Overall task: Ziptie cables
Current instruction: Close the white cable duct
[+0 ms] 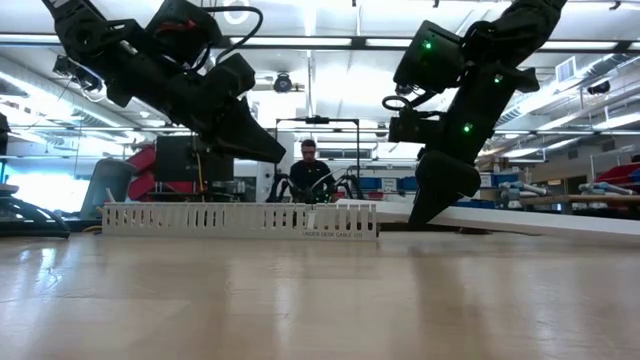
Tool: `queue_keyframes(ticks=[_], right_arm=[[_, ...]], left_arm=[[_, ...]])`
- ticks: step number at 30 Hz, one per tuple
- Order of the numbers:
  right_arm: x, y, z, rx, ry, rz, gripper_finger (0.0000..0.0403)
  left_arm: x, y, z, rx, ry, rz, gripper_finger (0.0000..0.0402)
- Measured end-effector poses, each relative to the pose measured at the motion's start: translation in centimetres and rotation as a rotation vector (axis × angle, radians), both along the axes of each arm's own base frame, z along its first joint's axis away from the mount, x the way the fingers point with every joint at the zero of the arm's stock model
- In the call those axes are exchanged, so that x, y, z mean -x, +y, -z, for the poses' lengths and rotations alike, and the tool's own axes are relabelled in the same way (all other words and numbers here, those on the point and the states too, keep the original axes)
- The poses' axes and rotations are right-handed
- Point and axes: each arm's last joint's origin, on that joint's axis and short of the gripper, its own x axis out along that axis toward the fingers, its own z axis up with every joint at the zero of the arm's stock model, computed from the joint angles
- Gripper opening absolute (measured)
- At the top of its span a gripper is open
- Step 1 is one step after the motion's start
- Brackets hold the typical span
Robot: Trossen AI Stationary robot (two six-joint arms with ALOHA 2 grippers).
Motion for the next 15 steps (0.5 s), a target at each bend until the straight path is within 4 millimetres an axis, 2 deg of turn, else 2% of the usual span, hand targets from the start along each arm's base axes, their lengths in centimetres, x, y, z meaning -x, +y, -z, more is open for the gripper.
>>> queue_keyframes(ticks=[15], right_arm=[[0.00, 0.00, -0.01, 0.000, -0.001, 0.000, 0.0213]], left_arm=[[-0.14, 0.02, -0.31, -0.013, -0.034, 0.004, 0.0148]])
